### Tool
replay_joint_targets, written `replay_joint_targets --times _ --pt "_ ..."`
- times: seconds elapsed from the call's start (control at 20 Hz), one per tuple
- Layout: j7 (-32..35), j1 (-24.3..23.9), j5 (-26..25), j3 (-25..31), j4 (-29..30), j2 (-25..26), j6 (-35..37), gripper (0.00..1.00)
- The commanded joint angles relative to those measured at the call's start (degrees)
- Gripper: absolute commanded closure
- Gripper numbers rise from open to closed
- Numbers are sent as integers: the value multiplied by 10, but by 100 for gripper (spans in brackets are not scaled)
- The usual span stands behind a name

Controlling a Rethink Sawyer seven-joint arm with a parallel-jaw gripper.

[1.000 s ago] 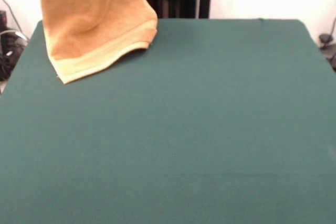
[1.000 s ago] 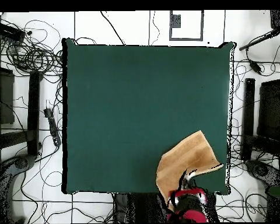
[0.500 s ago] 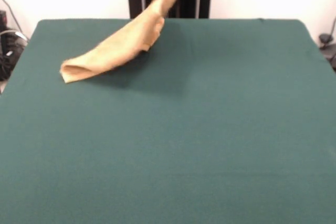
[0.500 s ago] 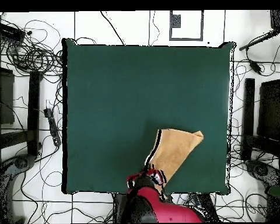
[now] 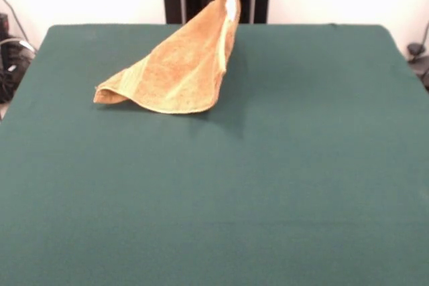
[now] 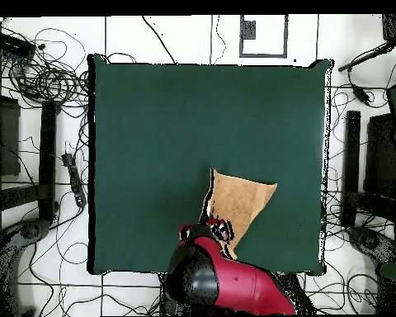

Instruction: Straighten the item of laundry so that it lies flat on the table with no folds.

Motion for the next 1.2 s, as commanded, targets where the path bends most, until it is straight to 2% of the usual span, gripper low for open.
replay_joint_targets --times 0.05,0.25,0.55,0.9,1.2 --pt "156 10 94 -26 -136 39 130 100" --pt "144 9 103 -24 -182 61 150 100" --pt "189 39 151 -50 -256 109 193 100" --pt "236 99 196 -104 -306 148 225 100" --pt "250 127 218 -127 -321 161 226 100"
